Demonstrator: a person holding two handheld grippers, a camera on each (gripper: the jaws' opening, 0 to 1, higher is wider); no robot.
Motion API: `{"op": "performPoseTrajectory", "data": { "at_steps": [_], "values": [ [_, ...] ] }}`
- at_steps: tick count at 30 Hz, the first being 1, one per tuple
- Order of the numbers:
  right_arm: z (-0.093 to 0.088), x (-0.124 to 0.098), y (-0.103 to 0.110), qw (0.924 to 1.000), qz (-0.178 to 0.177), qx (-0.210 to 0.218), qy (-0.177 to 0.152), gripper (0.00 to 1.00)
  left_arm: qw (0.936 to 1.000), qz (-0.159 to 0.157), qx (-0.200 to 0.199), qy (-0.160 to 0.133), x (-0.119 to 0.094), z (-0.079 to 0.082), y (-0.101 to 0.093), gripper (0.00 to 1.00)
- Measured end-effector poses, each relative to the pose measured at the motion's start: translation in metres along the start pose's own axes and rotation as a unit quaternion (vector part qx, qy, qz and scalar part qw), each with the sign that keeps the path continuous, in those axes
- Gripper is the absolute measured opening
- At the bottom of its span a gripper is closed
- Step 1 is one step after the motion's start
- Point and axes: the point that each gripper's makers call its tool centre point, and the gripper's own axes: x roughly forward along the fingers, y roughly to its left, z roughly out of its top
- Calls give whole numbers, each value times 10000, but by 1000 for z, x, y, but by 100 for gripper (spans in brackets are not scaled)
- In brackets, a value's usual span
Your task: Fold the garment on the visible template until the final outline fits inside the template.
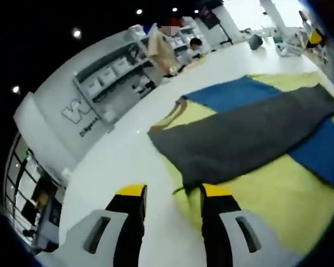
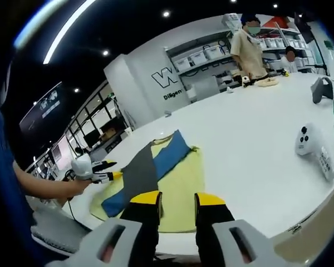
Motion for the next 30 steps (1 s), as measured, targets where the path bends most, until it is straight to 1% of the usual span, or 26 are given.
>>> {"op": "performPoseTrajectory", "data": {
  "at_steps": [2,6,9,10,11,14,15,16,17,18,19,23,24,25,26,28,29,30],
  "values": [
    [1,0,1,10000,-17,3,-9,20,9999,-20,93,-42,-3,0,3,40],
    [1,0,1,10000,-40,14,-19,20,9998,-87,172,-62,-10,-2,5,36],
    [-1,-1,3,10000,-62,53,-3,20,9992,-154,355,-102,-10,-2,4,34],
    [-3,-1,3,10000,-47,75,30,20,9989,-235,373,-167,-4,0,1,33],
    [-4,-1,4,10000,-45,67,45,20,9988,-263,375,-169,1,0,-1,32],
    [-2,-4,6,10000,-58,67,26,20,9982,-408,397,-181,11,3,-7,23],
    [-1,-4,6,10000,-64,66,14,19,9982,-424,373,-191,12,4,-8,16],
    [0,-5,6,10000,-74,58,6,19,9985,-466,168,-244,14,6,-9,10],
    [1,-6,6,9999,-98,50,-6,19,9986,-459,67,-271,14,6,-8,9],
    [0,-6,4,9999,-103,53,-8,19,9984,-423,-101,-365,14,9,-6,8],
    [-2,-7,2,9999,-126,78,-17,19,9981,-389,-333,-347,14,7,-3,8],
    [-4,-8,1,9998,-142,104,5,19,9957,-419,-773,-304,14,0,0,8],
    [-5,-8,2,9999,-135,106,16,19,9936,-406,-1018,-257,15,-7,2,8],
    [-5,-8,3,9999,-133,107,17,19,9933,-400,-1051,-260,13,-6,1,8],
    [-5,-8,4,9999,-130,108,17,19,9911,-366,-1252,-262,13,-8,4,8],
    [-5,-8,5,9999,-117,123,12,19,9877,-359,-1493,-306,14,-8,8,8],
    [-6,-8,5,9999,-107,118,27,19,9812,-370,-1864,-337,14,-7,9,8],
    [-7,-8,5,9999,-97,102,45,19,9785,-361,-2002,-338,14,-8,10,8]
  ]
}}
